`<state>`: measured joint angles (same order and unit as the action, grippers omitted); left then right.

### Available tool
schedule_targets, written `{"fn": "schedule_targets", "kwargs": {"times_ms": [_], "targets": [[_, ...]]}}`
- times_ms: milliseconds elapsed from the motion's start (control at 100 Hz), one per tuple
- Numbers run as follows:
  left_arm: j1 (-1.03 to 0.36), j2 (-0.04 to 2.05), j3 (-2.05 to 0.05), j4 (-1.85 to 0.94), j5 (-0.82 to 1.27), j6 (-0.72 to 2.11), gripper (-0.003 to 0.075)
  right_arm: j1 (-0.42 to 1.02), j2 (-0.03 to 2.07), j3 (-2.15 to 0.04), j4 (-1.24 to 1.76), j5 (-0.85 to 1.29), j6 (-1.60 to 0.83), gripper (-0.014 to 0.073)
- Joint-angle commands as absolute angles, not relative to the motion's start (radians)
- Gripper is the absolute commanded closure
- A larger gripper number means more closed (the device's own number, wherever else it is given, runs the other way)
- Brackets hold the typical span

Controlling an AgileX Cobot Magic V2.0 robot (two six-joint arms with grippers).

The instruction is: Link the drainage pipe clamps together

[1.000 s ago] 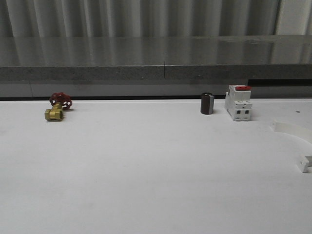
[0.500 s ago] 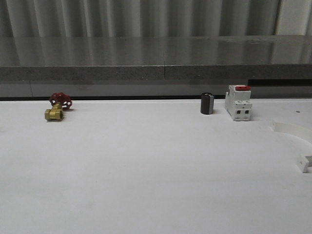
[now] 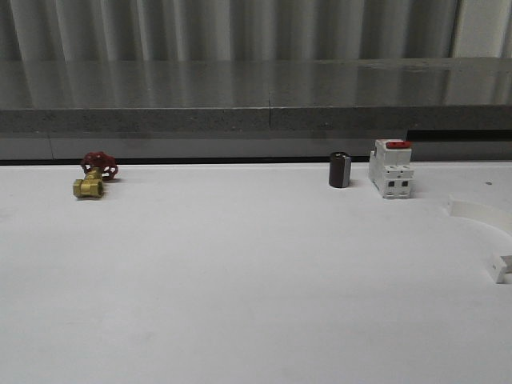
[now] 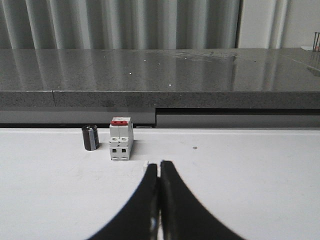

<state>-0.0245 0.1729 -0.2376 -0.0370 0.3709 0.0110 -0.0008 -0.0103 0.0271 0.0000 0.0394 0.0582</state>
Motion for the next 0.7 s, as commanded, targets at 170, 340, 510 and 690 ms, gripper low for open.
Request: {"fn": "schedule_targets", "kwargs": {"times_ms": [170,340,510,690], "targets": [[-0.026,0.469,-0.468,-0.065,0.538,0.0,0.074,-0.004,-0.031,0.012,0.0,-0.045,0.059,0.066],[-0.026,0.651,-0.555,-0.065,0.551,0.0,0.0695,-0.004,-0.031,0.012,0.0,-0.045,0.059,0.066],[-0.026,0.821,-0.65,-0.065,0.547,0.0,0.0327,-0.004,-0.031,0.012,0.0,-0.045,0.059,0.066],[-0.019,1.012,-0.772,-0.065,0.572,0.0,0.0122,-0.004,-0.031,0.012,0.0,-0.045,0.059,0.066]]}}
